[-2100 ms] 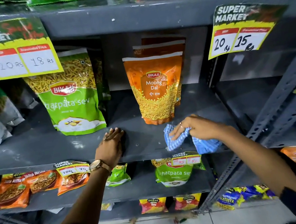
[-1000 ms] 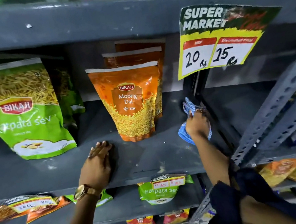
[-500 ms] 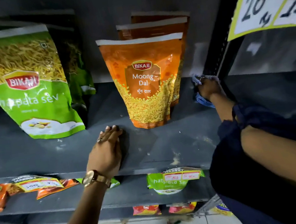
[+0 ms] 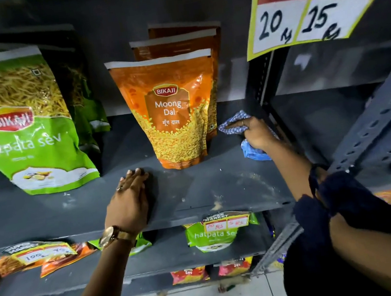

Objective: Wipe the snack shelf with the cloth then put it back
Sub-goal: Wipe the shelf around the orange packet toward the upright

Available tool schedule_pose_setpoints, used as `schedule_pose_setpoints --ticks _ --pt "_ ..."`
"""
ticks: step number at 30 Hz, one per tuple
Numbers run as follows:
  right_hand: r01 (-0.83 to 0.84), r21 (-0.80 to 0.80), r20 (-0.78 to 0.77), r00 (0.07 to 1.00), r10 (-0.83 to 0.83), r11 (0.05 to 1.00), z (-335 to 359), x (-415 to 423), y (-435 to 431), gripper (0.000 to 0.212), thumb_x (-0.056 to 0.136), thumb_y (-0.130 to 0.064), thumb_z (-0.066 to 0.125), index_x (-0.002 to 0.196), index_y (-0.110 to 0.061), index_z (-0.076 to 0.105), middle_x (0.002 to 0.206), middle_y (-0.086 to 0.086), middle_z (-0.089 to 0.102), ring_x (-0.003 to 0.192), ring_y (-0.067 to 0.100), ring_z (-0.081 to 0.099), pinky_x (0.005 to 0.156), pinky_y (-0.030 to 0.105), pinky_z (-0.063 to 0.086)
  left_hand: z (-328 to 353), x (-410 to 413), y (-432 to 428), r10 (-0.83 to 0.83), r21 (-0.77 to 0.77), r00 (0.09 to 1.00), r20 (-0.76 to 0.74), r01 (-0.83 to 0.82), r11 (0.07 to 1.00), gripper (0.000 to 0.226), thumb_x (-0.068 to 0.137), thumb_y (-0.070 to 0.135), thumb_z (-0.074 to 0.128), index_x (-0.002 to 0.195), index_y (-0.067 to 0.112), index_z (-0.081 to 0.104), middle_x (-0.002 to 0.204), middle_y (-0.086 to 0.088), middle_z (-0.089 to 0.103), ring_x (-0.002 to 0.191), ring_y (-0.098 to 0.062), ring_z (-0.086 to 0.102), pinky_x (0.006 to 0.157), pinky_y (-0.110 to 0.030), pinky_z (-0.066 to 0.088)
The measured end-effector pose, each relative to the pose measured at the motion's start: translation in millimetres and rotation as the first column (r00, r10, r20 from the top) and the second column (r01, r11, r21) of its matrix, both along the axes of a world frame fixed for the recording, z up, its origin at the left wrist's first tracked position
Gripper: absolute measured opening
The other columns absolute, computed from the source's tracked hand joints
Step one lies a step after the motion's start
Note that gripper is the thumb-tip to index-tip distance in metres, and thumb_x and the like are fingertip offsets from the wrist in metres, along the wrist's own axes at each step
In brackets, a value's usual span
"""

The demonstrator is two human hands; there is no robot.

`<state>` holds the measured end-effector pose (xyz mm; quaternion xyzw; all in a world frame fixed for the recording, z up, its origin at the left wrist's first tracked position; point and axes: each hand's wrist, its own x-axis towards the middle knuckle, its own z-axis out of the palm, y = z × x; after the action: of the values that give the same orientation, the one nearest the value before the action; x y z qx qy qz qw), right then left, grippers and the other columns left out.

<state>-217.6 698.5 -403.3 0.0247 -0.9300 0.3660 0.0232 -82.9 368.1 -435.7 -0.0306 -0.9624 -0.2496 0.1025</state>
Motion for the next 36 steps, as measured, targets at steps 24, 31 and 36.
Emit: schedule_pose_setpoints --ticks 24,31,36 --pt "0.163 -0.277 -0.165 0.963 -0.214 0.947 31.3 172.0 -11.3 0.044 0.083 0.013 0.043 0.113 -0.011 0.064 0.115 0.005 0.065 0.102 0.01 0.059 0.096 0.019 0.043 14.8 7.4 -0.8 -0.016 0.027 0.995 0.094 0.013 1.0 0.041 0.091 0.018 0.039 0.131 0.018 0.049 0.146 -0.01 0.039 0.136 -0.029 0.029 0.105 -0.048 0.034" --pt "0.303 0.024 -0.103 0.949 -0.299 0.953 -12.0 176.6 -59.8 0.057 0.081 0.012 0.044 0.133 -0.014 0.044 0.143 0.01 0.042 0.137 0.029 0.029 0.115 0.037 0.026 10.4 5.9 -0.4 -0.009 0.033 0.997 0.083 0.006 0.999 0.044 0.089 0.018 0.037 0.131 0.016 0.049 0.146 -0.009 0.039 0.137 -0.028 0.027 0.109 -0.045 0.029" --pt "0.189 0.12 -0.085 0.98 -0.18 0.974 -12.3 164.6 -102.5 0.062 0.082 0.006 0.045 0.14 -0.015 0.032 0.152 0.01 0.027 0.144 0.026 0.012 0.118 0.035 0.012 9.8 4.7 1.3 0.018 0.024 0.996 0.083 -0.02 1.0 0.045 0.089 0.014 0.043 0.134 0.019 0.046 0.148 -0.008 0.036 0.138 -0.027 0.026 0.106 -0.047 0.034"
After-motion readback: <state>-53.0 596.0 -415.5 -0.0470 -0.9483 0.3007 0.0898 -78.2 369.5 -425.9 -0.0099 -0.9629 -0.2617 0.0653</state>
